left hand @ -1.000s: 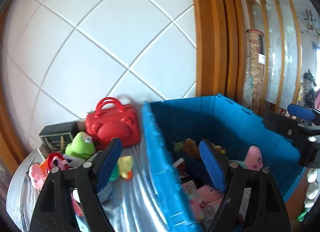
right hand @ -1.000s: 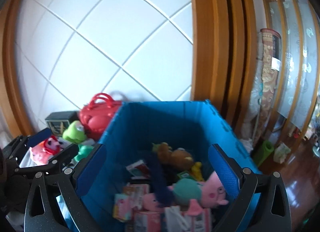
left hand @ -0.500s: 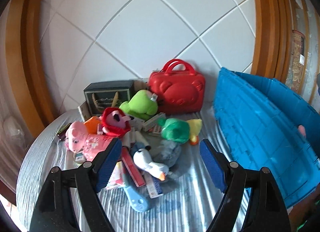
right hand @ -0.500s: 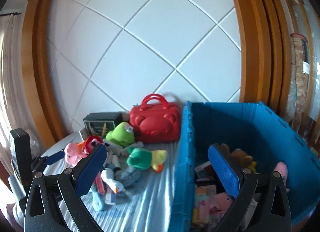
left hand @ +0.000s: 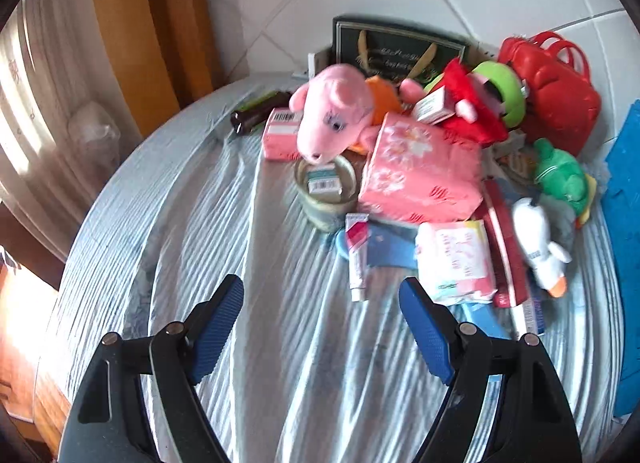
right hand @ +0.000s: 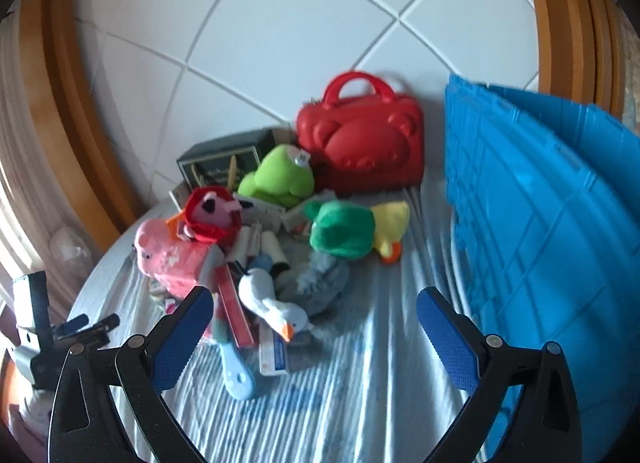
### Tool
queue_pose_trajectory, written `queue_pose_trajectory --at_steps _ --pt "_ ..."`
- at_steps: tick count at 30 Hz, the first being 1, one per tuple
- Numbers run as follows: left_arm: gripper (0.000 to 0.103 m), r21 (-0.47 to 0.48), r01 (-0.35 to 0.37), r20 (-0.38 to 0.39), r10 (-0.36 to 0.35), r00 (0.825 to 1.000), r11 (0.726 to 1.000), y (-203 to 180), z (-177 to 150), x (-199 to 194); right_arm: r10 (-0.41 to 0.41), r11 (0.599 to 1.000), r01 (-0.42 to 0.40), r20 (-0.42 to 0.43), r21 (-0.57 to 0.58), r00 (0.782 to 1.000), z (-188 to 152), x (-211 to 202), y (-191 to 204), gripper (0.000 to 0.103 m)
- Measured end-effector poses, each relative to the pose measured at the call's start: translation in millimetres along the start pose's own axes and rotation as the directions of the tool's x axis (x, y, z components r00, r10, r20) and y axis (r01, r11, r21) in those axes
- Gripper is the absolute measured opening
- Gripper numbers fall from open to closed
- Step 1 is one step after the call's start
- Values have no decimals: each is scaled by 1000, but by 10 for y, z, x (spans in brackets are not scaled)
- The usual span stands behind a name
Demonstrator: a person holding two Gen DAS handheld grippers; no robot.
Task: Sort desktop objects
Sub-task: 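Grasp the pink-red ointment tube with the left tool while the right tool grasps the Kotex pack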
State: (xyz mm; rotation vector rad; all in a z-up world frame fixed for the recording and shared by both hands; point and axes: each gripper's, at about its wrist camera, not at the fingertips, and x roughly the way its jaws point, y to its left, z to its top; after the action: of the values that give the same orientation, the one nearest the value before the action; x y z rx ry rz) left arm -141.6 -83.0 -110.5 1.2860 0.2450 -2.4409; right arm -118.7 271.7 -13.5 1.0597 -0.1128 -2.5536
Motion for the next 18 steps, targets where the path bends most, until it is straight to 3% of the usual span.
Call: queue_pose_trajectory --at_steps 2,7,16,18 --pt "80 -26 2 -54 -3 999 1000 82 -25 258 0 1000 0 -46 14 999 -66 216 -27 103" --pt "80 1 40 -78 -39 996 999 -47 29 662 -18 999 22 -159 27 987 -183 743 -97 103" --pt "81 17 53 -171 -49 984 998 -292 53 1395 -12 1000 16 -276 12 961 -190 1459 -52 103" --pt "85 17 53 -139 -50 989 998 -282 15 1416 5 1000 -4 -294 6 956 -189 1579 -3 103"
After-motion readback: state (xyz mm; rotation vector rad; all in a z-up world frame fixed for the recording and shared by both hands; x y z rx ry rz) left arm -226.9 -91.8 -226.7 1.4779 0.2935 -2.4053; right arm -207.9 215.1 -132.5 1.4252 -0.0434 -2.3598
